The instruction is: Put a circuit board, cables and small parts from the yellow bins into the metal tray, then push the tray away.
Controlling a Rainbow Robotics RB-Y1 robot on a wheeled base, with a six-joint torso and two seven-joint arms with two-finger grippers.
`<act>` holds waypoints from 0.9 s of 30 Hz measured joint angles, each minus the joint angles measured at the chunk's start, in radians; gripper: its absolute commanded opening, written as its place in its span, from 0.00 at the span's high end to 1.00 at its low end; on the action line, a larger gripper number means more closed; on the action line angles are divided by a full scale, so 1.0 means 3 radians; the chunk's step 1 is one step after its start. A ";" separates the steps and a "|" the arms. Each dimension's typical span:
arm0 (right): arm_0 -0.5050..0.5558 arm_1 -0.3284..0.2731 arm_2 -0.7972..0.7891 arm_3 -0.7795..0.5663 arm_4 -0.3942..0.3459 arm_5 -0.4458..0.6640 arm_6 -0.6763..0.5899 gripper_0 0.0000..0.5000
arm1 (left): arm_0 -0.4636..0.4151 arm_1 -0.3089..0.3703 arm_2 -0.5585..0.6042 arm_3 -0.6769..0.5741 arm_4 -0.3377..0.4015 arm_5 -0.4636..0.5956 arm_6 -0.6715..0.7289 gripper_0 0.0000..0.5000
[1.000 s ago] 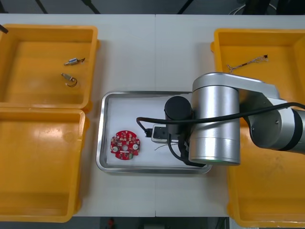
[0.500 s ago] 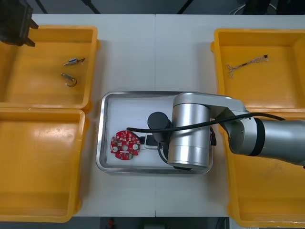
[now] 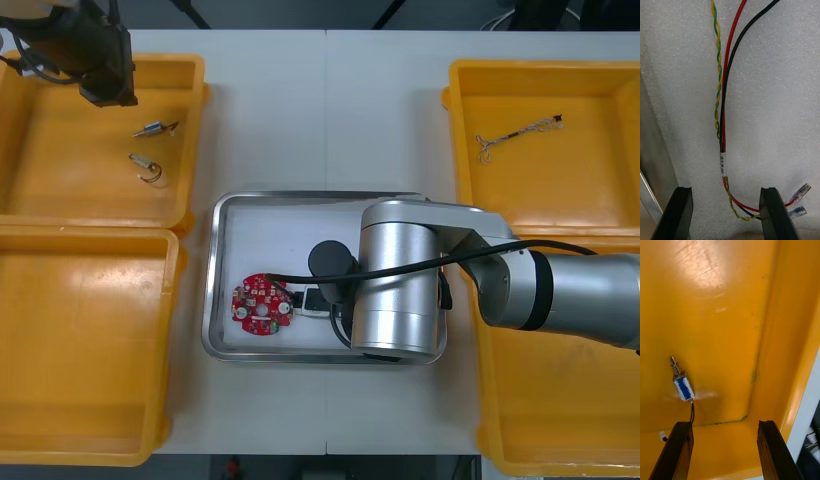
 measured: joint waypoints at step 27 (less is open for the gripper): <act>-0.0002 -0.0826 -0.1585 -0.0447 -0.1160 0.0518 -0.0731 0.00 | -0.0045 -0.0201 -0.0265 0.0543 -0.0062 -0.0416 0.0577 0.00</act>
